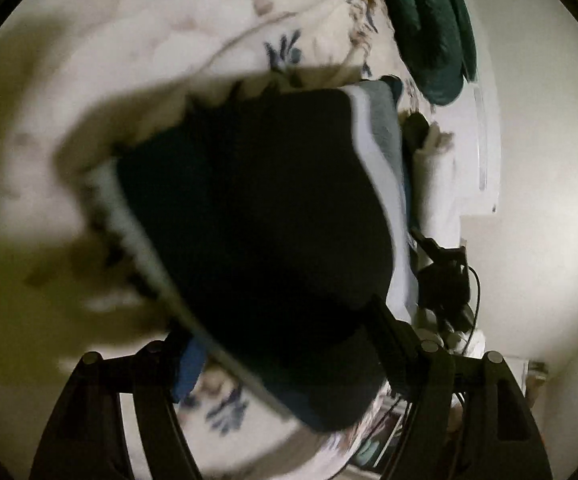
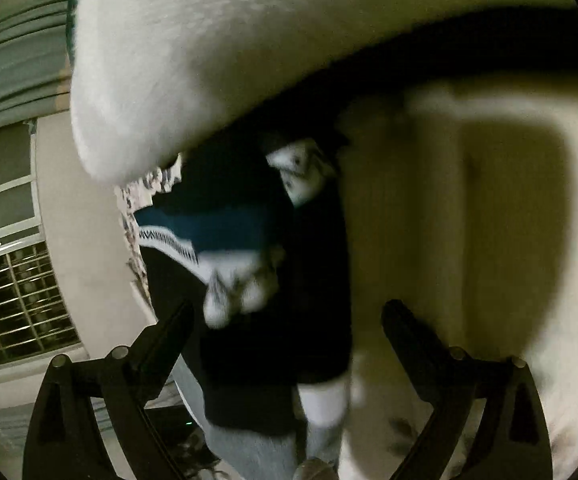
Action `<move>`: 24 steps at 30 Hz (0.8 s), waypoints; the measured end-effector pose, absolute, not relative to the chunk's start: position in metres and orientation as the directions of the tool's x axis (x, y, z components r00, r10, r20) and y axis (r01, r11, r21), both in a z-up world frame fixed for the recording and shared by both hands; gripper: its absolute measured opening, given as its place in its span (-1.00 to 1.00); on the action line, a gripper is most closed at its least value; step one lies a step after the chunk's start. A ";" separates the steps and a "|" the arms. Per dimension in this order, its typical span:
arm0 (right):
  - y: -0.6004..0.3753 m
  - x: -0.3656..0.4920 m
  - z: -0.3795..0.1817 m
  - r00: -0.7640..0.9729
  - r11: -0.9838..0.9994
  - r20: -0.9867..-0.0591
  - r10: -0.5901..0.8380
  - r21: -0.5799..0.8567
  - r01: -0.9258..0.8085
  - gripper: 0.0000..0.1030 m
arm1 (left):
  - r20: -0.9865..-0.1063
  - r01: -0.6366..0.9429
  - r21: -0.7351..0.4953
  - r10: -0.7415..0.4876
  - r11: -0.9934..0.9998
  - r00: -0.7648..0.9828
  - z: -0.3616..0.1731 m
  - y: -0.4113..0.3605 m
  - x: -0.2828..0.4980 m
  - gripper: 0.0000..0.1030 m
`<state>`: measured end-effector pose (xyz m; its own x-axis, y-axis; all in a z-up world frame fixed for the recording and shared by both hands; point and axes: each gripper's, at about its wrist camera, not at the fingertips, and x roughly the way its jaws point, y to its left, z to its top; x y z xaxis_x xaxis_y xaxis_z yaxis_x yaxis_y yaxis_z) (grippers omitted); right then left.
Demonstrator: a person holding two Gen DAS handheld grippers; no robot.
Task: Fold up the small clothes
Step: 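Fold the sweater over itself and release it with both tools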
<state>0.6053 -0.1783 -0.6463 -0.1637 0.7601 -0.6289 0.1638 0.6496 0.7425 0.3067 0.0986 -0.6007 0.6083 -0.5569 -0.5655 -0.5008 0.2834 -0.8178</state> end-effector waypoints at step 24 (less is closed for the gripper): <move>-0.190 0.407 -0.547 0.117 0.681 -0.722 0.682 0.686 0.257 -0.72 | -0.609 -0.219 -0.783 -0.643 0.582 0.465 -0.531 0.171 0.400 -0.08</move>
